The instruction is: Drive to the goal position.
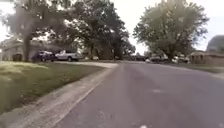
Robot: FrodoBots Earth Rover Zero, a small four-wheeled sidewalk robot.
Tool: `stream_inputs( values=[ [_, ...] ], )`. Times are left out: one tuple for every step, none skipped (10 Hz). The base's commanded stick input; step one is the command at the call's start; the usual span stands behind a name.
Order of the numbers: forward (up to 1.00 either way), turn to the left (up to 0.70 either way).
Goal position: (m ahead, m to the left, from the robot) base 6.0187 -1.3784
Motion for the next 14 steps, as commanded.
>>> stream_inputs(
  values=[
    [1.0, 0.0],
    [1.0, 0.0],
    [1.0, 0.0],
    [1.0, 0.0],
    [1.0, -0.09],
    [1.0, -0.37],
    [1.0, -0.38],
    [1.0, -0.29],
    [1.0, -0.09],
    [1.0, 0.0],
    [1.0, 0.0],
    [1.0, 0.0],
    [1.0, -0.06],
    [1.0, -0.27]
  ],
)
